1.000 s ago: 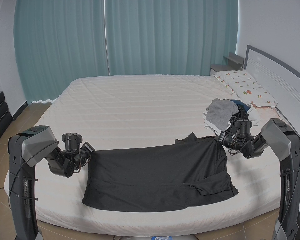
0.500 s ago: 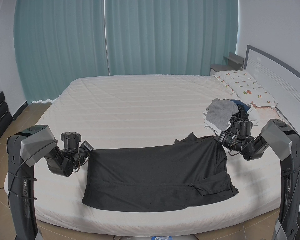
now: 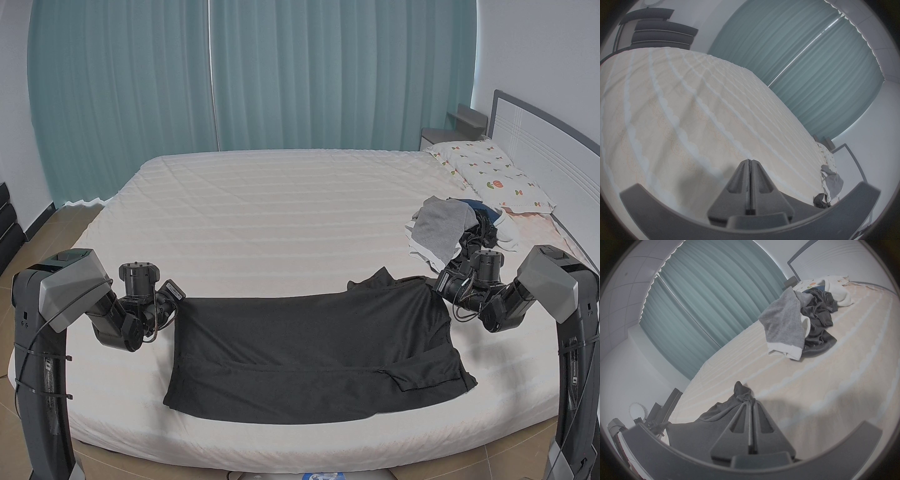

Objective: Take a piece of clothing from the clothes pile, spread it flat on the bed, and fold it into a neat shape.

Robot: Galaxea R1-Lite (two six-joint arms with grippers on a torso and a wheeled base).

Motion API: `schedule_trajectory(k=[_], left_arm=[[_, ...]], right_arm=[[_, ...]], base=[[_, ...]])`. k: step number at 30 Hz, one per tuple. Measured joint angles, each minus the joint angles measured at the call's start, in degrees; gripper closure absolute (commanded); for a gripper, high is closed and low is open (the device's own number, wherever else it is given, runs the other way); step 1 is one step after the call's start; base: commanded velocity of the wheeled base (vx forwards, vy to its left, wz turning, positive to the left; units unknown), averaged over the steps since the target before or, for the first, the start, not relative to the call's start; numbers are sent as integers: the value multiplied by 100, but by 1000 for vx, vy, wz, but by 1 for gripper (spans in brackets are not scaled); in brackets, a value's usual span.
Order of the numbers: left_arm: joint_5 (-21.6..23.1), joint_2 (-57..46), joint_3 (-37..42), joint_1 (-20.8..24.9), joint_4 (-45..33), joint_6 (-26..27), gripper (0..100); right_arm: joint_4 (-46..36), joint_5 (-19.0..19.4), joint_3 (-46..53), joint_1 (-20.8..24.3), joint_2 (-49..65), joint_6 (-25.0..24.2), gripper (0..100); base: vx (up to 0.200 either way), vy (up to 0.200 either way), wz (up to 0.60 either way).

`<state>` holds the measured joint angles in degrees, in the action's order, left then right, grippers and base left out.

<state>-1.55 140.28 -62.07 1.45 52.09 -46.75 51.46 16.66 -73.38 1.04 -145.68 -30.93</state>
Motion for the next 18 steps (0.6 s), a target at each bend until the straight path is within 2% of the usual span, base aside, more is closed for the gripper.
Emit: schedule_trajectory(k=[12, 18], left_arm=[[144, 22, 128, -156, -12, 228, 100], [148, 11, 213, -222, -26, 299, 100]], right_arm=[[2, 143, 389, -101, 152, 4, 100], [11, 397, 660, -124, 351, 4, 100]], base=[[0, 0, 0], [0, 0, 0]])
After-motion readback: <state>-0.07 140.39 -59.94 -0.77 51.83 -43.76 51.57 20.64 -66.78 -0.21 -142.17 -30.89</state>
